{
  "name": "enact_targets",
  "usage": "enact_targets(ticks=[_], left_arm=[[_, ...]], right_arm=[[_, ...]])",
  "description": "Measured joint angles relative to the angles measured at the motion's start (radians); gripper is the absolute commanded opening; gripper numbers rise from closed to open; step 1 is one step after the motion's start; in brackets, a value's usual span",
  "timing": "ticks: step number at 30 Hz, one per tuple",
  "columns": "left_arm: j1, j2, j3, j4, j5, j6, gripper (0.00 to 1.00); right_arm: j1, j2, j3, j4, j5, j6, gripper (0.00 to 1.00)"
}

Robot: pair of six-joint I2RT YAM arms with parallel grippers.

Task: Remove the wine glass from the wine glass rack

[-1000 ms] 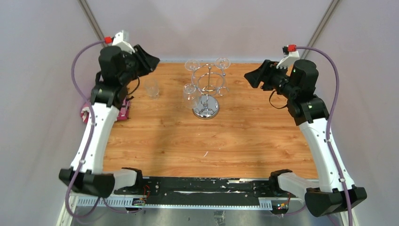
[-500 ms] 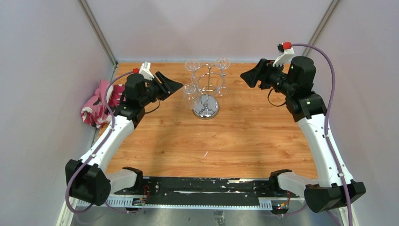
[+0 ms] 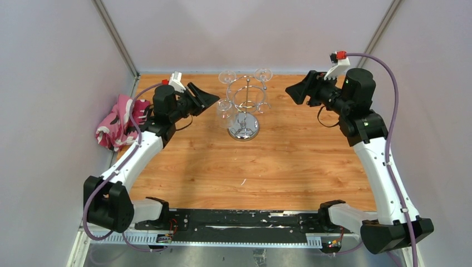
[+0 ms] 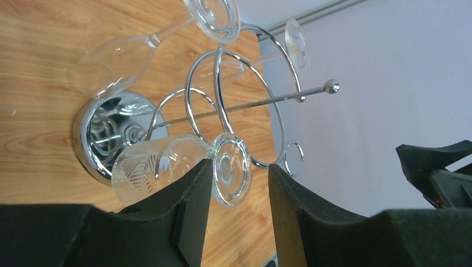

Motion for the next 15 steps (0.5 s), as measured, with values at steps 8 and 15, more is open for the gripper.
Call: enact_targets(ticks=[8, 15], left_arm=[[-0.012, 0.033, 0.0, 0.008, 0.0, 0.001, 0.47], [-0.027, 0.055, 0.001, 0.008, 0.002, 0.005, 0.46]], right_arm=[[0.0, -0.007, -0.018, 0.0, 0.018, 0.0, 0.72], [0.0, -0.028, -0.021, 0.007, 0.037, 0.0, 0.72]])
